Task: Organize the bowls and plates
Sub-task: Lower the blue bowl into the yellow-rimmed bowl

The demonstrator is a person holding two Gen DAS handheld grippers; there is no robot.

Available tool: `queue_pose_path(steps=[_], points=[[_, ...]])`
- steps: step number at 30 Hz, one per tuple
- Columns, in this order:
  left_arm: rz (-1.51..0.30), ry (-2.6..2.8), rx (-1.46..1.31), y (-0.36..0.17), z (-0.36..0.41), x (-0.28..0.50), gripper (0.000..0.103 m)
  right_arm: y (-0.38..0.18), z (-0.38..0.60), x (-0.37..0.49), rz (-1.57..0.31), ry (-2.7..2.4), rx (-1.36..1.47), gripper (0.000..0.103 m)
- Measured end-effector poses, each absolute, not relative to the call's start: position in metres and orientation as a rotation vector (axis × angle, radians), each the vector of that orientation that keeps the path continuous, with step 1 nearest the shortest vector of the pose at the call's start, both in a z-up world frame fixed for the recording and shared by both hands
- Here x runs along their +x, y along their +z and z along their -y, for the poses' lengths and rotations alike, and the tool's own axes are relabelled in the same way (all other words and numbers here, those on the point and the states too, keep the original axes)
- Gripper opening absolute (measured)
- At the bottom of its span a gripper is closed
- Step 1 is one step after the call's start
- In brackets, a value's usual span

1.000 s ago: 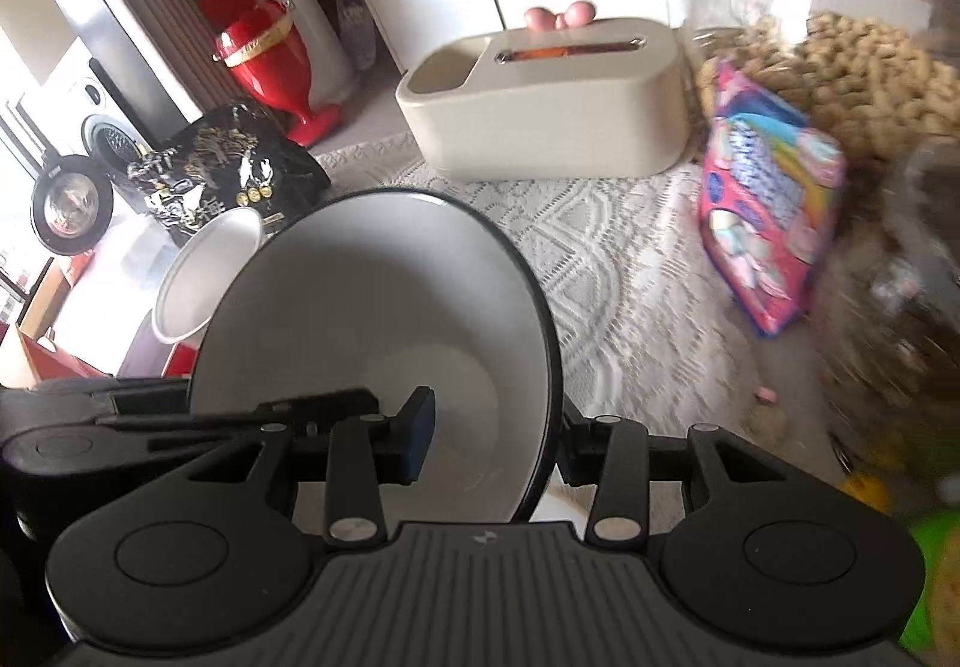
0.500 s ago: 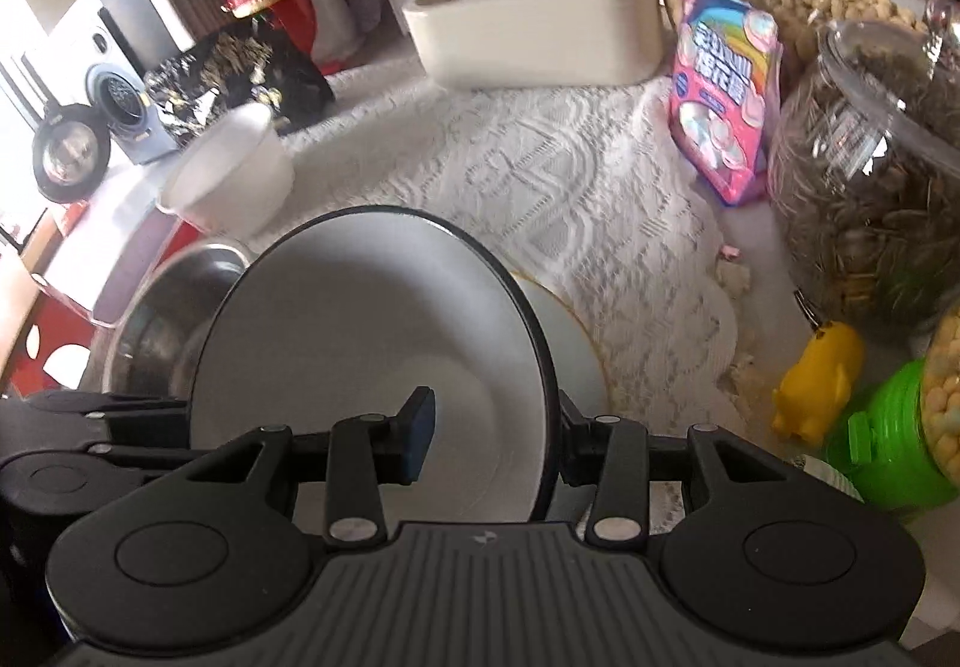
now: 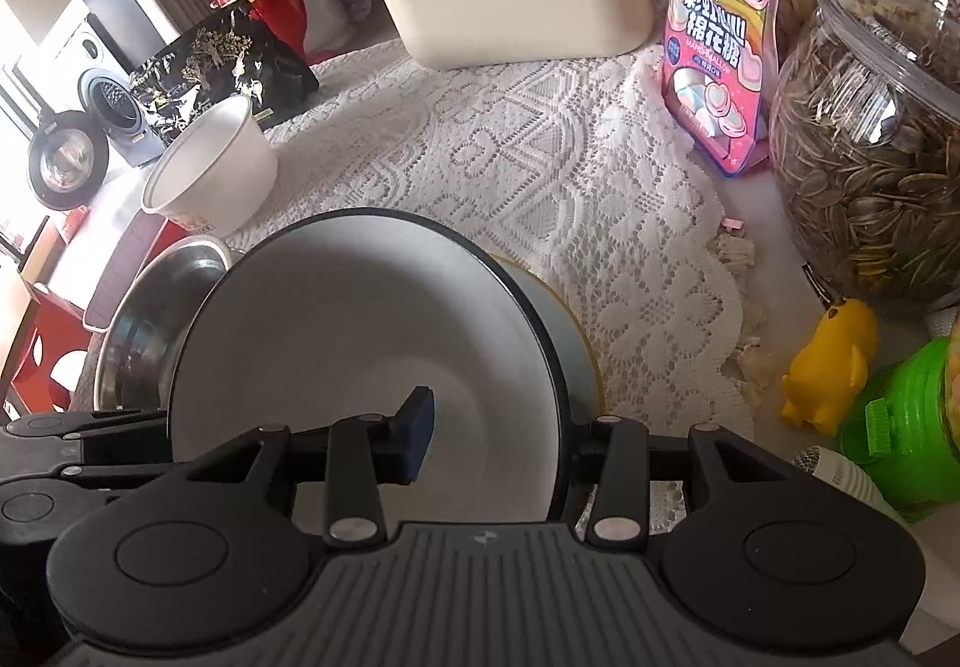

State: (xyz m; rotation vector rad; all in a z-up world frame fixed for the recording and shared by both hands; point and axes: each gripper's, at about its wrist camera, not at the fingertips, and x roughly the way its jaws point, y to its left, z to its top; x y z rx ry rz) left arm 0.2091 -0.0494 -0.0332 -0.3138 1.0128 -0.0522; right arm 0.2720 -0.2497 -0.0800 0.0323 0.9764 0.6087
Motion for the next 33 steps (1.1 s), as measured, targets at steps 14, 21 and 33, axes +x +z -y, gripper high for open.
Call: queue_pose_path(steps=[14, 21, 33], points=[[-1.012, -0.053, -0.305, -0.0306, 0.0507, 0.2050, 0.028, -0.0801, 0.2493, 0.2726, -0.975, 0.609, 0.028, 0.042], [-1.014, -0.052, -0.304, -0.0299, 0.0501, 0.2044, 0.027, -0.0800, 0.2497, 0.2721, -0.974, 0.611, 0.028, 0.042], [-1.008, -0.049, -0.318, -0.0268, 0.0463, 0.2014, 0.026, -0.0786, 0.2544, 0.2706, -0.966, 0.617, 0.042, 0.042]])
